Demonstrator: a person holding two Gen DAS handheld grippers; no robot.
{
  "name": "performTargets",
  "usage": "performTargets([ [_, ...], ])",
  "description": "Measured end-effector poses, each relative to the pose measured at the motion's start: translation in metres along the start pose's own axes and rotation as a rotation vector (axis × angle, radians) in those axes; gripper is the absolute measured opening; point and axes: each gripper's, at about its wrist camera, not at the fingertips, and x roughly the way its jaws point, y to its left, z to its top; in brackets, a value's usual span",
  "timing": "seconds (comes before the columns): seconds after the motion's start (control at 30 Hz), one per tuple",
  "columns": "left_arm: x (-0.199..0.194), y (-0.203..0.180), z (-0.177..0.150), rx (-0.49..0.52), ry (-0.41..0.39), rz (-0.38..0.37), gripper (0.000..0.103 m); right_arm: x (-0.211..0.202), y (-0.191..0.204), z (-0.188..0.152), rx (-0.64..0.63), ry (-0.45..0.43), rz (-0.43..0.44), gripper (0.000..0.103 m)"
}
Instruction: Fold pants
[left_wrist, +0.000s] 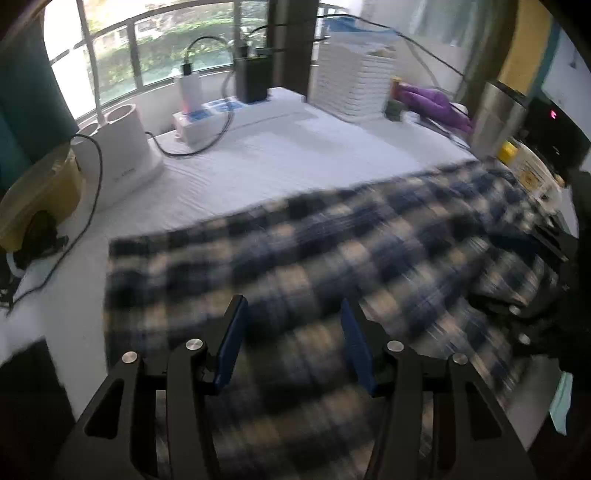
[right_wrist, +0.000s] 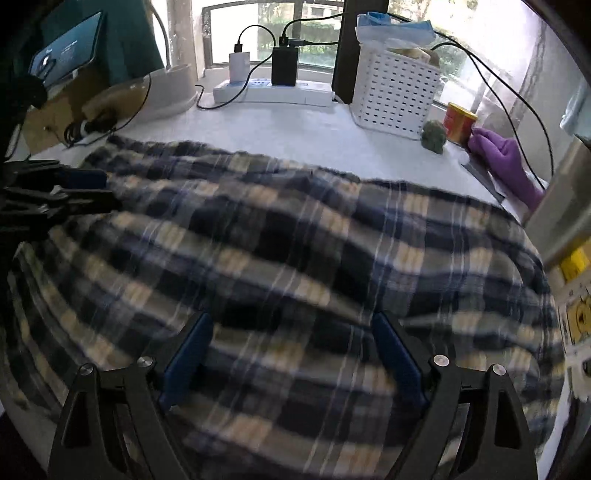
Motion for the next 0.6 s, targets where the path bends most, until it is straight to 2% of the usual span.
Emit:
performTargets([
  [0.17,-0.019,-0.025,-0.027,0.017,-0.014,0.001,0.053,-0.010,0.003,-0.014,0.005,-0.011,-0.033,0.090],
  [0.37,-0.029,-0.038,-0.067,-0.038,0.000,-0.002,0.053,-0.023,0.010,-0.035,0.013,-0.038,-0.076,0.090],
  [0.5,-0.037,-0.046,-0.088,-0.026,-0.017,0.036,0.053,-0.029,0.009,-0.044,0.022,-0.045,-0.086,0.090],
  [0.6,-0.043,-0.047,-0.097,-0.044,-0.024,0.038,0.053,-0.033,0.012,-0.050,0.019,-0.047,-0.093,0.090],
])
